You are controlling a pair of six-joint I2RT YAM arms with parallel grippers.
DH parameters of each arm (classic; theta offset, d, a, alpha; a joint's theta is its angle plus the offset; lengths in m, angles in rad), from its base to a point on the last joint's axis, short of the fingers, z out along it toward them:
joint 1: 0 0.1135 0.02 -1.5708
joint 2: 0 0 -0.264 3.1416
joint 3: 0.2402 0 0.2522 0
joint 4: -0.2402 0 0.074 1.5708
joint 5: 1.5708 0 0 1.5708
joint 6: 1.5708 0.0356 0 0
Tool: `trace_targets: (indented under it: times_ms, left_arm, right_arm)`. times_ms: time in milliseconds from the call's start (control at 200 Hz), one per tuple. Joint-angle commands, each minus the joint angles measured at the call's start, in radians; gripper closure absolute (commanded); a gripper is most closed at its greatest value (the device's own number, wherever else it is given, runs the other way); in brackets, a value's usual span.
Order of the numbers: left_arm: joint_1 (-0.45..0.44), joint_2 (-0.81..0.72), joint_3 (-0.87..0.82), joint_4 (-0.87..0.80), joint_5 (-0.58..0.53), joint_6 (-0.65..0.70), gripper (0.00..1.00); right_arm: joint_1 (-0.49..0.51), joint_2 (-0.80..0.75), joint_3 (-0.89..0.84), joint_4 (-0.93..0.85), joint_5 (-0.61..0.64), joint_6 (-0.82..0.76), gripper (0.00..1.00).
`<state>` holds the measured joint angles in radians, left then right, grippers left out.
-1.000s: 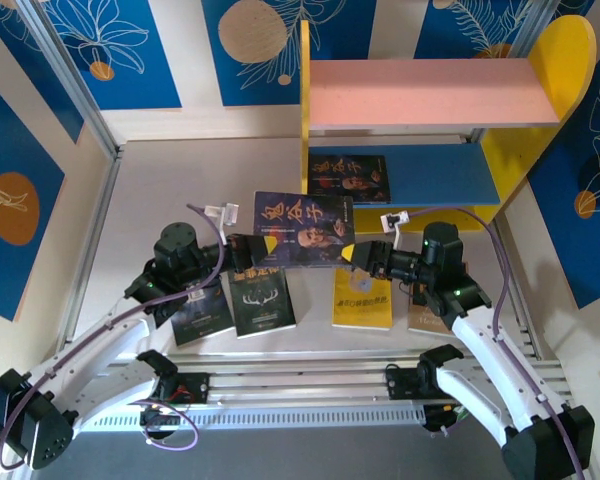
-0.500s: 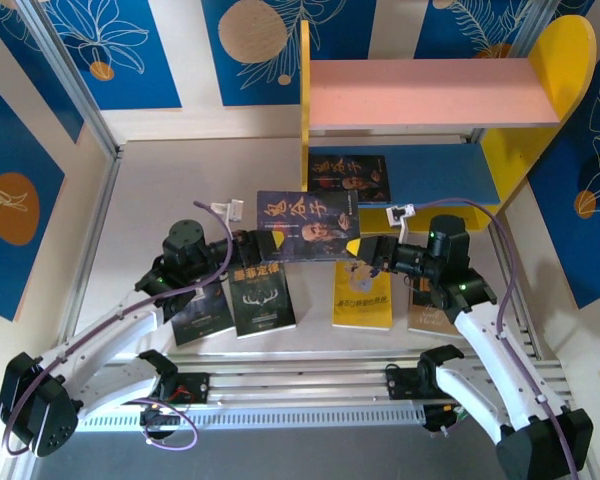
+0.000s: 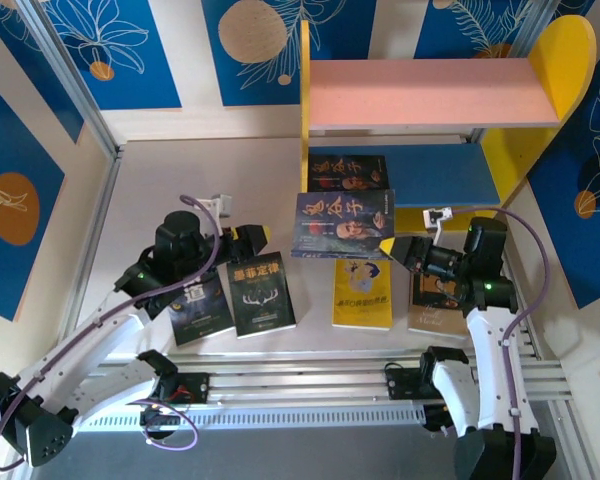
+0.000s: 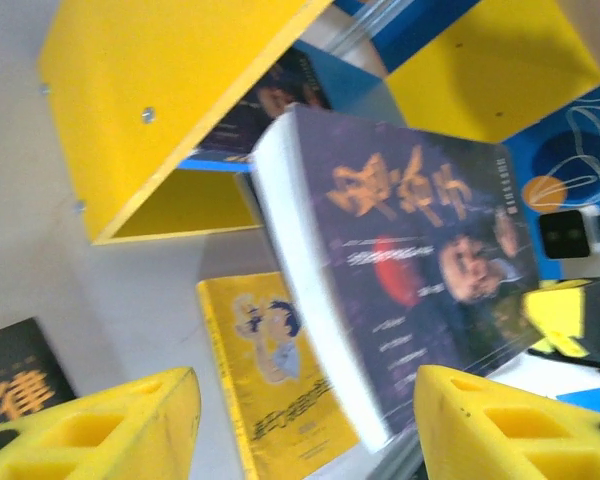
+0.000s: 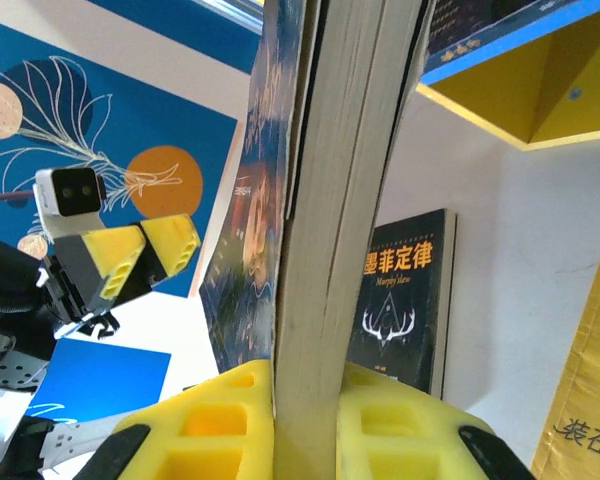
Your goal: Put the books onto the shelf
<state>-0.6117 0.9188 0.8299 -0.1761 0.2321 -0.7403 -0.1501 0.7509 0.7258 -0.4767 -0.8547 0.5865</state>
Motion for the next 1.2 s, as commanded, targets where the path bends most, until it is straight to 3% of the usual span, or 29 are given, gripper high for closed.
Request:
trace_targets:
  times_ms: [0, 420, 1011, 1191]
  left_arm:
    - [-0.003, -0.040, 0.025, -0.145, -0.083, 0.051, 0.41]
    - [-0.002, -0.136, -0.015, -0.158, -0.095, 0.083, 0.38]
    - [-0.001, -0.128, -0.020, -0.142, -0.090, 0.047, 0.38]
    - [-0.002, -0.115, -0.025, -0.151, -0.080, 0.039, 0.39]
  right_arm:
    - [-0.016, -0.003, 0.050, -0.017, -0.096, -0.055, 0.96]
    - [-0.128, 0.048, 0.081, 0.051, -0.064, -0.066, 0.96]
    - [-0.169, 0.427, 0.246, 0.254, -0.082, -0.185, 0.94]
    - [-0.165, 0.507, 0.303, 0.216, -0.053, -0.272, 0.94]
